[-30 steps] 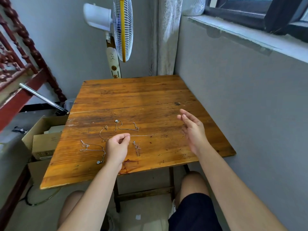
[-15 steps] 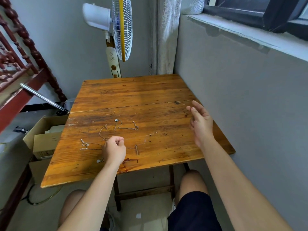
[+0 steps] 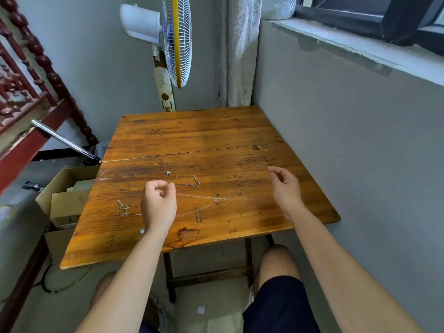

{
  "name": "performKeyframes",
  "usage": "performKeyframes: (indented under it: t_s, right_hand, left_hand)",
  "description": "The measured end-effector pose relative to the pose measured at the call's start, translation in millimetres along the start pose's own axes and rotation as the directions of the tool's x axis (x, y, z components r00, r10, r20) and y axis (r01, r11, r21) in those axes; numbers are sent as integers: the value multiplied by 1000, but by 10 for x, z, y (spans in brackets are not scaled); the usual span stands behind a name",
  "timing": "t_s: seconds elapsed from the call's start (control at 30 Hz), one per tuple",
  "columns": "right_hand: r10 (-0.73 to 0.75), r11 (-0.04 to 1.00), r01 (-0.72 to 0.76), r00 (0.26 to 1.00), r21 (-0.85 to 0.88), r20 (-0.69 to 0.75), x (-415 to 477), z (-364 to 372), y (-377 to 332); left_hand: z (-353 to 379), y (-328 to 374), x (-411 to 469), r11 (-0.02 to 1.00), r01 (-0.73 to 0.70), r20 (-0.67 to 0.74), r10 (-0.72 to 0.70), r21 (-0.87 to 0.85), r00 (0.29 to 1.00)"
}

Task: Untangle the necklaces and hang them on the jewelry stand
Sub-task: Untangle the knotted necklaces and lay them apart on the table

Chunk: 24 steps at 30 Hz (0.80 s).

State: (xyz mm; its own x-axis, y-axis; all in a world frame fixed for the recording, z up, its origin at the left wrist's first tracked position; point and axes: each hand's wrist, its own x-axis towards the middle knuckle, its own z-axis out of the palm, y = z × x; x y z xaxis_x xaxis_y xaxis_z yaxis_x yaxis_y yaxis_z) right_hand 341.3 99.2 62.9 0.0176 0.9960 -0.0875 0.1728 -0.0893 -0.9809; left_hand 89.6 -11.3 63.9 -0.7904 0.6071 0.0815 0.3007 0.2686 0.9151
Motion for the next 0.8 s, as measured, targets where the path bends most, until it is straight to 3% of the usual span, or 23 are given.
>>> performKeyframes:
  t_s: [0.13,0.27,0.6,0.7,0.8]
  right_hand:
    - [8,999,-5,997,41,-77,119,-85,75]
    - [-58,997,55,997,-62,-43,142,13,122]
    - [-172,955,204,972,-215,158,211,150,229]
    - [-299,856,387,911,-342,285,176,90,296]
    - [-416,663,582,809,-471,415,139,17,465]
  left_hand:
    - [-92,-136,-5,979,-38,-44,48,202,998]
    - [-39,-194,-55,918,-154,14,160,367,987]
    - [151,-390,-109,696,-478,231,424,536,876]
    - [136,-479,-173,640,-571,337,462,513,820]
    - [110,-539,-225,580,-594,400,439,557,805]
